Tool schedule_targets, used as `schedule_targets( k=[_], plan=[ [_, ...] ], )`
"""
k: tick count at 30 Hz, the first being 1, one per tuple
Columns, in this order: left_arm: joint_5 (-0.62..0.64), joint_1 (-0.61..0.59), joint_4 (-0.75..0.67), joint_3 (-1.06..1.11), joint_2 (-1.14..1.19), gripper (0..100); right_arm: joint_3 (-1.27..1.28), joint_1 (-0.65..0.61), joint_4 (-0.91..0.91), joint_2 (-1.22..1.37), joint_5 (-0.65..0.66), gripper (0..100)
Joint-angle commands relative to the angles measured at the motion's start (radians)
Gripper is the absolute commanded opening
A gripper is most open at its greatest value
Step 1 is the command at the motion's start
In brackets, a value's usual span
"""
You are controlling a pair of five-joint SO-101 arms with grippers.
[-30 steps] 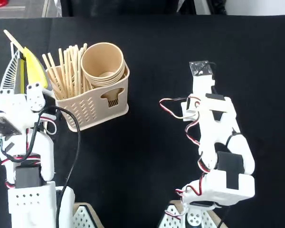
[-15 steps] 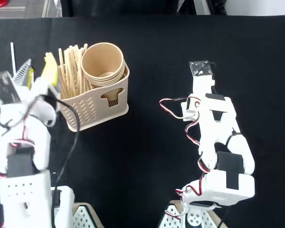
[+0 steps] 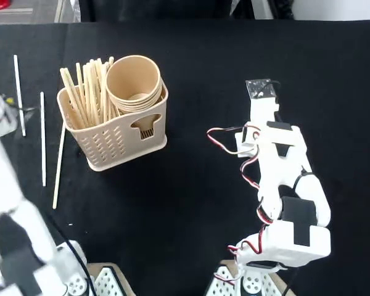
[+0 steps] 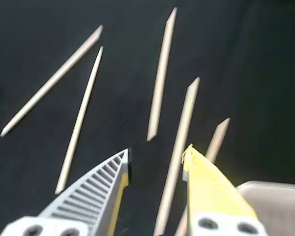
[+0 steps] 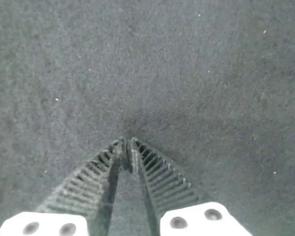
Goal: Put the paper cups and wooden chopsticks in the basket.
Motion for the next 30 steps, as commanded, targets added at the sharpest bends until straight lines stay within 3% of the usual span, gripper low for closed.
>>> schedule_targets(
  k=[1, 9, 18, 25, 30],
  plan=[
    [-0.180, -0.133, 0.043, -0.170, 0.265, 18, -0.005, 0.008, -0.009, -0.012, 0.009, 1.3],
    [-0.222, -0.245, 0.072, -0.506, 0.736, 18, -0.005, 0.008, -0.009, -0.012, 0.009, 1.3],
    [-0.279, -0.298, 0.304, -0.972, 1.178, 18, -0.005, 0.008, -0.008, -0.012, 0.009, 1.3],
    [-0.364, -0.323, 0.563, -1.388, 1.310, 18, -0.005, 0.008, -0.009, -0.012, 0.009, 1.3],
    [-0.450, -0.326, 0.606, -1.521, 1.379, 18, -0.005, 0.008, -0.008, -0.012, 0.009, 1.3]
  ],
)
